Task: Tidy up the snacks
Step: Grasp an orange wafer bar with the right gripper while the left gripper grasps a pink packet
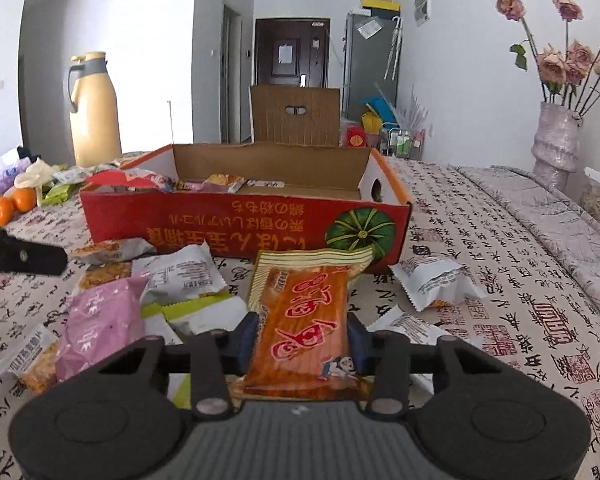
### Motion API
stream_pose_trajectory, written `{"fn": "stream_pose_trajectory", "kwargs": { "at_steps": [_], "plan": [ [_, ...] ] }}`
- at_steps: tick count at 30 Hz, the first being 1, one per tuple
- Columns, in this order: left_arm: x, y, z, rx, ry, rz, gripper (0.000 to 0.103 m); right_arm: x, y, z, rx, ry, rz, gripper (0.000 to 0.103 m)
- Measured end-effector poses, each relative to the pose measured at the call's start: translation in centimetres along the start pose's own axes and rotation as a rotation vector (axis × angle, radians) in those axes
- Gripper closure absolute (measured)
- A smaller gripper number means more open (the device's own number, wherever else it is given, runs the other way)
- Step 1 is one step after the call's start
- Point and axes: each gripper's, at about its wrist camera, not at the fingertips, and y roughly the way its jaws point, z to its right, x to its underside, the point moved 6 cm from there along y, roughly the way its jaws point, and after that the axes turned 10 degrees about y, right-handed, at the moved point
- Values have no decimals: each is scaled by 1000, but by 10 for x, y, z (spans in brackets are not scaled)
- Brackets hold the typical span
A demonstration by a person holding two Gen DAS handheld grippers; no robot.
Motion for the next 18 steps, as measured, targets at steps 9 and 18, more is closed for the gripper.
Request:
{"fn": "stream_pose_trajectory", "kwargs": {
  "at_steps": [9, 18],
  "plan": [
    [8, 13, 36, 76, -8, -79, 0, -3, -15, 12, -19, 50, 48, 62],
    [11, 22, 52, 57, -28, -109, 3, 1, -20, 20, -38, 71, 56, 62]
  ]
}}
